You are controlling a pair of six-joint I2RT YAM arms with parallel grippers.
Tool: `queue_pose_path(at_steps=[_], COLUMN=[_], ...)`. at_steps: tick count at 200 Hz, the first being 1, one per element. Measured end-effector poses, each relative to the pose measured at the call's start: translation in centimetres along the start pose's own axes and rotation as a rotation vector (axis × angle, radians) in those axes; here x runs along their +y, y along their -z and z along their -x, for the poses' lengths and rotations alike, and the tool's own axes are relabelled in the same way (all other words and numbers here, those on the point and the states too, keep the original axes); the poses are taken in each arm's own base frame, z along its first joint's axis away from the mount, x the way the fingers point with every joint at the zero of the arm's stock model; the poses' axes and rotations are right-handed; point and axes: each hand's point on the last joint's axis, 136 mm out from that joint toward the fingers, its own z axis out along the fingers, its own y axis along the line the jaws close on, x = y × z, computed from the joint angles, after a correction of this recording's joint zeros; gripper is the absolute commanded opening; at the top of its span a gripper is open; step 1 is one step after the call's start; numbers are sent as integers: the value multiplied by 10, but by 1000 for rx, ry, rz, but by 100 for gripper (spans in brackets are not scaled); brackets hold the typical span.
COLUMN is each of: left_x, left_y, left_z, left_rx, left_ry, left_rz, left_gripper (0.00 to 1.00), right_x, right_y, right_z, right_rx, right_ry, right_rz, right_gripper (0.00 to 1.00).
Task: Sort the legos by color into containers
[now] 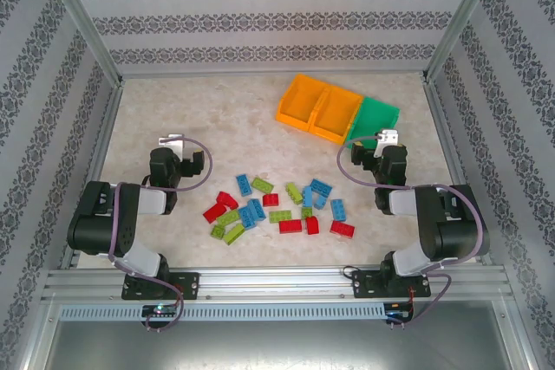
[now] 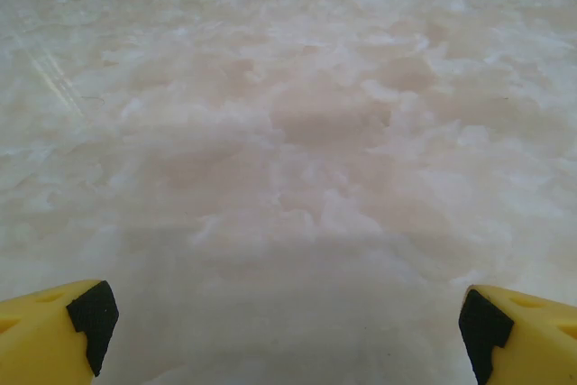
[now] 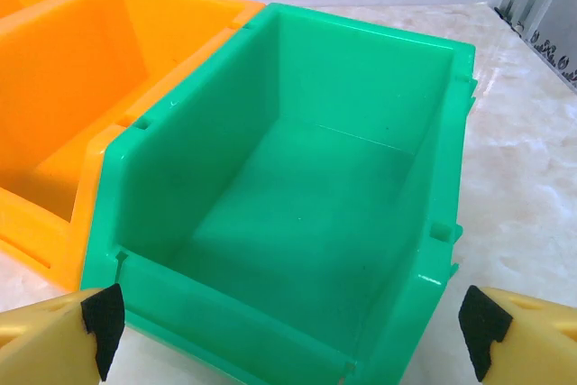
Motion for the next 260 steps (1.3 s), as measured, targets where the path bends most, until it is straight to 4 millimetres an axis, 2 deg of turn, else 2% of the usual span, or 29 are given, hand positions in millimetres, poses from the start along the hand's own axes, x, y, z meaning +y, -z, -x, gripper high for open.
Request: queue_pose_path(at_steps=[228, 248, 260], left_x=[0, 0, 0], left_y=[0, 0, 0], left_z=[0, 0, 0], left_rx=[0, 0, 0], left_ry=[0, 0, 0], left_rz=[0, 0, 0], left_gripper=[99, 99, 99], right_x=[0, -5, -12], right_y=[0, 2, 6], right_z=[0, 1, 9], right_rx=[0, 12, 30], right_ry=[0, -1, -20], right_rz=[-1, -34, -76], right_gripper=[98, 98, 98])
